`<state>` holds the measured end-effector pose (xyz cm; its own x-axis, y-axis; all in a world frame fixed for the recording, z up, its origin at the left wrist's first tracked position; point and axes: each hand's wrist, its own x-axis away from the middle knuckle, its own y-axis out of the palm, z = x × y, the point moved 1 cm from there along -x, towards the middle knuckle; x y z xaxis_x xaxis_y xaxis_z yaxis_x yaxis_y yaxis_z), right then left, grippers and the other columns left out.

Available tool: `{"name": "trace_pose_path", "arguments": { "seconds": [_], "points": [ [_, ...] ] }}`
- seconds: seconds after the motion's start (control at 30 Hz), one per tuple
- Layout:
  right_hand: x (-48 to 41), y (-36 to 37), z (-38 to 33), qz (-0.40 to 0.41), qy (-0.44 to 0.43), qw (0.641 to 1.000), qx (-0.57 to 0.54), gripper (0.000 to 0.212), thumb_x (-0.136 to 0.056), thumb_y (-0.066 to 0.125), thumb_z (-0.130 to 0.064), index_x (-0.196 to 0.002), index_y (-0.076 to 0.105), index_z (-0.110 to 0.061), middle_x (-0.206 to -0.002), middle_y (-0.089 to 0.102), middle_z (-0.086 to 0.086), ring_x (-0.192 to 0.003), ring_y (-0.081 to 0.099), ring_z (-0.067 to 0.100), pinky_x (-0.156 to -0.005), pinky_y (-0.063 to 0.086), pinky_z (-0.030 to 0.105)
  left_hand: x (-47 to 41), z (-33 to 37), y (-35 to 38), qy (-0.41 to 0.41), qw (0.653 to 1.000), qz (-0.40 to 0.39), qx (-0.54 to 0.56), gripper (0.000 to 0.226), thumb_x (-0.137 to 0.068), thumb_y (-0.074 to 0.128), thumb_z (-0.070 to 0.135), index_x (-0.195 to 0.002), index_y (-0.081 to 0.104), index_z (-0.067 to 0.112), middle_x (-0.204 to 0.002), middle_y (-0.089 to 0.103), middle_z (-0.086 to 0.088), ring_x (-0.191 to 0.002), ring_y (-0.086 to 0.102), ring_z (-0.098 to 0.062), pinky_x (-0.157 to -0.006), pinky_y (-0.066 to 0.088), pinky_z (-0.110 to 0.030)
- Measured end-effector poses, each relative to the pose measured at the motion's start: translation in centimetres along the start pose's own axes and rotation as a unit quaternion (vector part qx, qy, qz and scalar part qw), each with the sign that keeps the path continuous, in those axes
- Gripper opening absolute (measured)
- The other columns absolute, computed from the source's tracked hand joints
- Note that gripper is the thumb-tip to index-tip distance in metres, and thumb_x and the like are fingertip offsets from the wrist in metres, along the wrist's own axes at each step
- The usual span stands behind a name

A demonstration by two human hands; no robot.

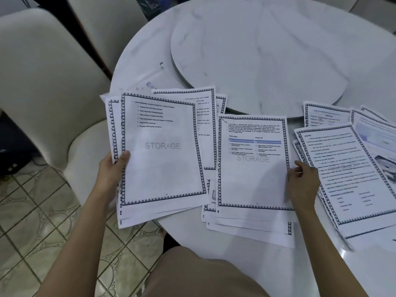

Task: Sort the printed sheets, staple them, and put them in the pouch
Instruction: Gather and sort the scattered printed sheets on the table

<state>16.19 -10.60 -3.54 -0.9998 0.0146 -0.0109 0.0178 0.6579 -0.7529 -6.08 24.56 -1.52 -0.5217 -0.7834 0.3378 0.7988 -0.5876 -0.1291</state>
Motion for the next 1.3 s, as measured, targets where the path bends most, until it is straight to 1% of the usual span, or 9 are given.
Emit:
{"name": "trace_pose_path", "arguments": {
  "seconds": [0.1,0.27,0.4,0.53,0.77,0.87,1.0,1.07,1.3],
  "points": [
    [-0.5,0.7,-0.8,0.018,0.001,1.0,-0.002,0.029,-0.09,0.052,-0.006,-0.118,0.057,-0.001,-0.113,0.051,0.024,-0.103,0.051,0.036,-0.094,0.038,0.037,-0.6,0.6,-1.4,0.005,1.0,0.016,0.001,0.034,-0.095,0.048,0.02,-0.125,0.052,0.004,-0.11,0.059,-0.011,-0.087,0.061,-0.021,-0.081,0.046,-0.035],
    [-0.3,2.9,-5.2,0.006,-0.051,0.996,-0.069,0.023,-0.089,0.054,-0.004,-0.11,0.062,0.0,-0.106,0.057,0.024,-0.095,0.057,0.03,-0.083,0.034,0.017,-1.3,1.2,-3.9,0.01,0.999,0.046,0.015,0.025,-0.096,0.046,0.018,-0.12,0.052,0.013,-0.096,0.061,0.001,-0.075,0.059,-0.007,-0.06,0.051,-0.023],
    [0.4,5.7,-9.1,-0.032,-0.098,0.989,-0.109,0.02,-0.089,0.054,-0.004,-0.106,0.064,0.001,-0.101,0.06,0.022,-0.084,0.053,0.019,-0.076,0.033,0.011,-2.1,1.3,-6.4,-0.001,0.998,0.068,0.017,0.014,-0.095,0.049,0.021,-0.105,0.059,0.018,-0.091,0.065,0.003,-0.076,0.062,-0.009,-0.067,0.056,-0.028],
    [1.0,8.9,-12.8,-0.07,-0.125,0.983,-0.112,0.019,-0.088,0.057,-0.004,-0.105,0.064,0.002,-0.101,0.06,0.02,-0.082,0.053,0.018,-0.073,0.031,0.009,-2.9,1.6,-9.0,-0.006,0.997,0.078,0.028,0.013,-0.094,0.05,0.022,-0.089,0.06,0.028,-0.077,0.071,0.012,-0.064,0.067,-0.001,-0.055,0.056,-0.018],
    [-2.6,11.9,-16.7,-0.094,-0.148,0.984,-0.036,0.025,-0.091,0.052,-0.006,-0.113,0.061,0.001,-0.113,0.056,0.022,-0.103,0.056,0.031,-0.081,0.03,0.012,-4.4,1.9,-11.7,-0.001,0.995,0.1,0.016,0.01,-0.094,0.05,0.023,-0.098,0.059,0.021,-0.092,0.062,0.004,-0.071,0.064,-0.008,-0.052,0.055,-0.016],
    [-4.4,13.1,-18.0,-0.088,-0.126,0.988,-0.021,0.025,-0.092,0.05,-0.007,-0.114,0.06,0.003,-0.118,0.056,0.023,-0.107,0.056,0.032,-0.078,0.028,0.008,-5.3,2.0,-12.3,0.005,0.994,0.111,0.007,0.024,-0.095,0.048,0.02,-0.116,0.056,0.011,-0.103,0.061,-0.006,-0.083,0.061,-0.019,-0.073,0.052,-0.028],
    [-5.2,14.9,-19.0,-0.109,-0.092,0.99,0.014,0.026,-0.091,0.054,-0.012,-0.11,0.061,0.005,-0.116,0.059,0.023,-0.104,0.058,0.033,-0.083,0.038,0.021,-6.5,2.1,-13.1,0.013,0.995,0.103,0.009,0.031,-0.095,0.048,0.019,-0.123,0.053,0.008,-0.112,0.058,-0.01,-0.09,0.058,-0.024,-0.088,0.043,-0.038],
    [-4.9,15.5,-19.3,-0.107,-0.088,0.99,0.022,0.025,-0.092,0.053,-0.009,-0.108,0.061,0.008,-0.114,0.06,0.024,-0.102,0.059,0.035,-0.083,0.042,0.029,-7.0,2.1,-13.4,0.008,0.995,0.101,0.013,0.03,-0.095,0.048,0.018,-0.122,0.053,0.008,-0.11,0.058,-0.009,-0.082,0.059,-0.019,-0.086,0.043,-0.037],
    [-4.4,16.3,-19.9,-0.076,-0.062,0.995,-0.001,0.019,-0.089,0.058,-0.012,-0.101,0.063,0.001,-0.107,0.064,0.015,-0.097,0.061,0.03,-0.09,0.042,0.032,-8.9,2.4,-13.7,0.0,0.996,0.086,0.0,0.018,-0.095,0.048,0.023,-0.11,0.054,0.014,-0.087,0.061,0.002,-0.073,0.058,-0.012,-0.064,0.046,-0.03]
  ]
}}
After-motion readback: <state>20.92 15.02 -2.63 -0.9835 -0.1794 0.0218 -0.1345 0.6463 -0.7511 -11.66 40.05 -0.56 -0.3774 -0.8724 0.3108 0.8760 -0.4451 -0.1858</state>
